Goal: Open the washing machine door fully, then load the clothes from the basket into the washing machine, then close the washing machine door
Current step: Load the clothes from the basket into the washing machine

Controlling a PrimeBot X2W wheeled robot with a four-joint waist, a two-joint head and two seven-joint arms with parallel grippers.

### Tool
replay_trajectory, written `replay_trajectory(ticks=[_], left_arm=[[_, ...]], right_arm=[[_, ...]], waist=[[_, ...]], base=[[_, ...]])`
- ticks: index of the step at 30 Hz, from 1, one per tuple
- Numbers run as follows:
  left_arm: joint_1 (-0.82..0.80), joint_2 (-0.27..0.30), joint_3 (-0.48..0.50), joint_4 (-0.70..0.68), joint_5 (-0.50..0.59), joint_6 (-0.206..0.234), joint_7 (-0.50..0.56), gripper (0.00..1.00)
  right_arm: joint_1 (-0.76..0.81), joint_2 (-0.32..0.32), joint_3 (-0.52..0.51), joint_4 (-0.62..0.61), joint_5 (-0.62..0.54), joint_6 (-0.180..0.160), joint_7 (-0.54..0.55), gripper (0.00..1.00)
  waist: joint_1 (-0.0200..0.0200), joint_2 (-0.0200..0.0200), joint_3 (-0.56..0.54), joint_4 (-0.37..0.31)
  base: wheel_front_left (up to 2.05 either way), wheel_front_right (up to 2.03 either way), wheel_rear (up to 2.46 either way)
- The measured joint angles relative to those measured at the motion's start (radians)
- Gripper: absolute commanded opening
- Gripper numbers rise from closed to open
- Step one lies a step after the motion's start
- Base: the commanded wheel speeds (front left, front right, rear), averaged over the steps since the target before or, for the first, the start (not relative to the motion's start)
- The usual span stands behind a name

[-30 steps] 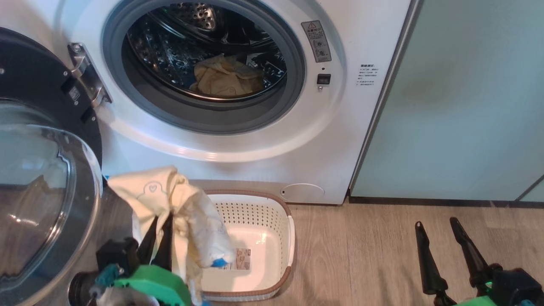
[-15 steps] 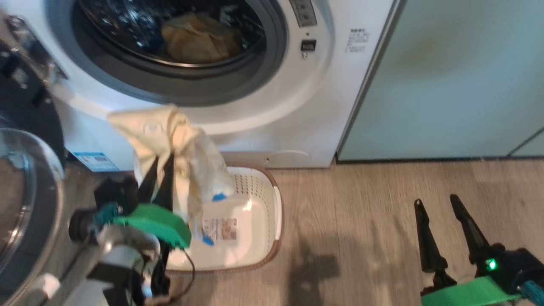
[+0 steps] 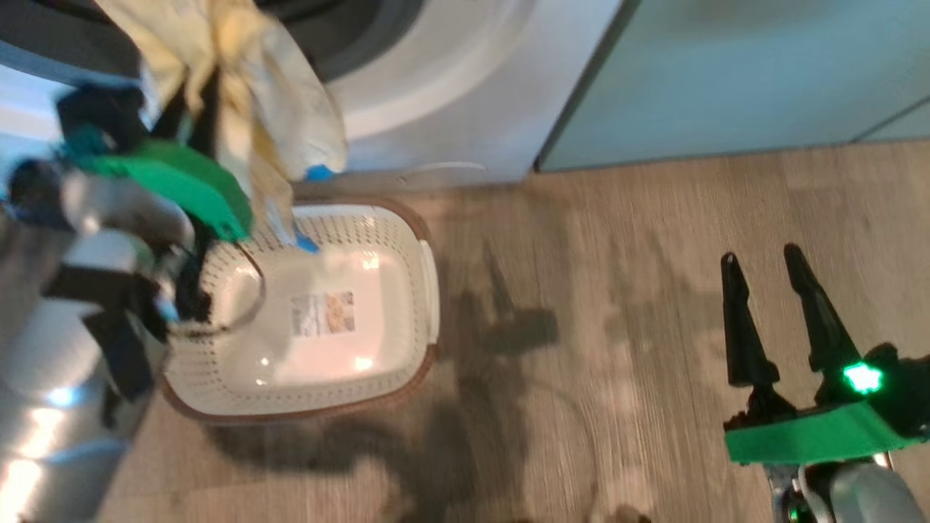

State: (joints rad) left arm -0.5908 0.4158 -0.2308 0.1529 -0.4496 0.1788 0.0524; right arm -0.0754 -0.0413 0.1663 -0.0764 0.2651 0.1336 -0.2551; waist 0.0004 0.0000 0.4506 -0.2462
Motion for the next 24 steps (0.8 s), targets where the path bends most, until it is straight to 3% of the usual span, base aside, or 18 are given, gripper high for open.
replay_trajectory(ticks=[14, 24], left_arm=[[-0.369, 0.152, 0.036, 0.154, -0.054, -0.063, 0.319, 0.0], [-0.548, 0.225, 0.029, 0.248, -0.052, -0.089, 0.46, 0.0]], right_arm=[[-0.1, 0.0, 0.051, -0.004, 0.125, 0.0, 0.0, 1.0], [-0.123, 0.001, 0.096, -0.004, 0.165, 0.0, 0.0, 1.0]], waist=[[-0.0002, 0.0, 0.187, -0.128], [-0.0003, 0.0, 0.237, -0.193]], base=[[0.0, 0.0, 0.0], [0.0, 0.0, 0.0]])
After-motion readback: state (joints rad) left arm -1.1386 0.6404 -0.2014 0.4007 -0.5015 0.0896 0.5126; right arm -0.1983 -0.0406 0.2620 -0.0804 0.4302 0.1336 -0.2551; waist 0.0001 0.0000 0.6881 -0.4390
